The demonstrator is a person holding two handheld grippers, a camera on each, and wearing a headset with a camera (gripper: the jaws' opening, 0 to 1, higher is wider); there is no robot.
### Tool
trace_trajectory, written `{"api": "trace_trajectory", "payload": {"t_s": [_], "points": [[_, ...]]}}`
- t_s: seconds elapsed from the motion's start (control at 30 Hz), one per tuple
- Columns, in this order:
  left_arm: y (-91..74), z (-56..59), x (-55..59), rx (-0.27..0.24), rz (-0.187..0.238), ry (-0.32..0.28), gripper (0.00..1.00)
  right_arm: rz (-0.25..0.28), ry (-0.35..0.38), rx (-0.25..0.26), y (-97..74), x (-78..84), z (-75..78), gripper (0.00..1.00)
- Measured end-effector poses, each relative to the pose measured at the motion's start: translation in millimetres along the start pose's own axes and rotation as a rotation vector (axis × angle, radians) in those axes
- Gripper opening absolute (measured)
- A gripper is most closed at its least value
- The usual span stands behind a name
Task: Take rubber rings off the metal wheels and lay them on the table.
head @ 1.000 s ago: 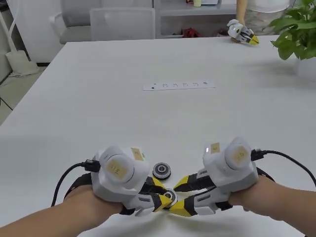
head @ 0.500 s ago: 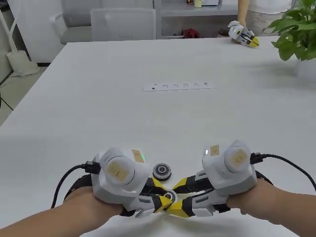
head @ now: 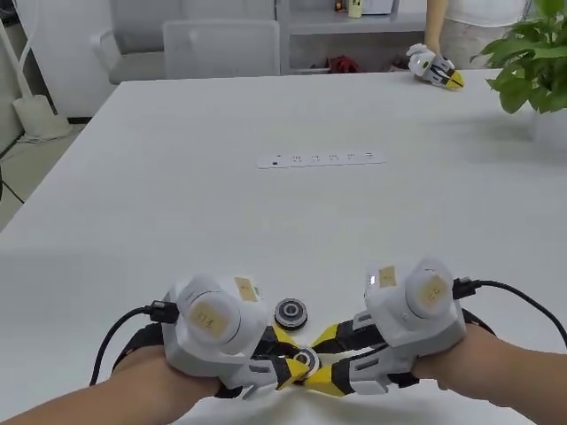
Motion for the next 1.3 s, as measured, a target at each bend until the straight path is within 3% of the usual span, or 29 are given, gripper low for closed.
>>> {"api": "trace_trajectory", "payload": {"t_s": [0.5, 0.6, 0.67, 0.97, 1.3], "points": [[-0.7, -0.4, 0.8, -0.003, 0.004, 0.002, 0.13, -0.022, 0.005, -0.008, -4.8, 4.1, 0.8, 0.13], [-1.1, -0.2, 1.0, -0.004, 0.000, 0.011, 0.13, -0.031, 0.014, -0.008, -6.6, 6.0, 2.4, 0.07], [-1.1, 0.0, 0.9, -0.004, -0.008, 0.035, 0.13, -0.024, 0.032, -0.005, -8.0, 5.9, 4.3, 0.04], [-1.1, -0.1, 0.9, -0.005, -0.007, 0.030, 0.13, -0.024, 0.077, 0.005, -8.8, 5.2, 6.8, 0.00], [-1.0, 0.2, 0.8, -0.008, -0.011, 0.031, 0.13, -0.006, 0.195, 0.019, -12.4, 4.6, 11.5, 0.00]]}}
Point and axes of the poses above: the centre of the closed fingertips' face, and the gripper's own axes: y roughly forward along the fingers, z roughly to its right, x roughly out of its underside, the point moved 4 cm from there along -y, roughly backward along the fingers, and after that the axes turned 6 degrees about z, right-handed, at the moved point
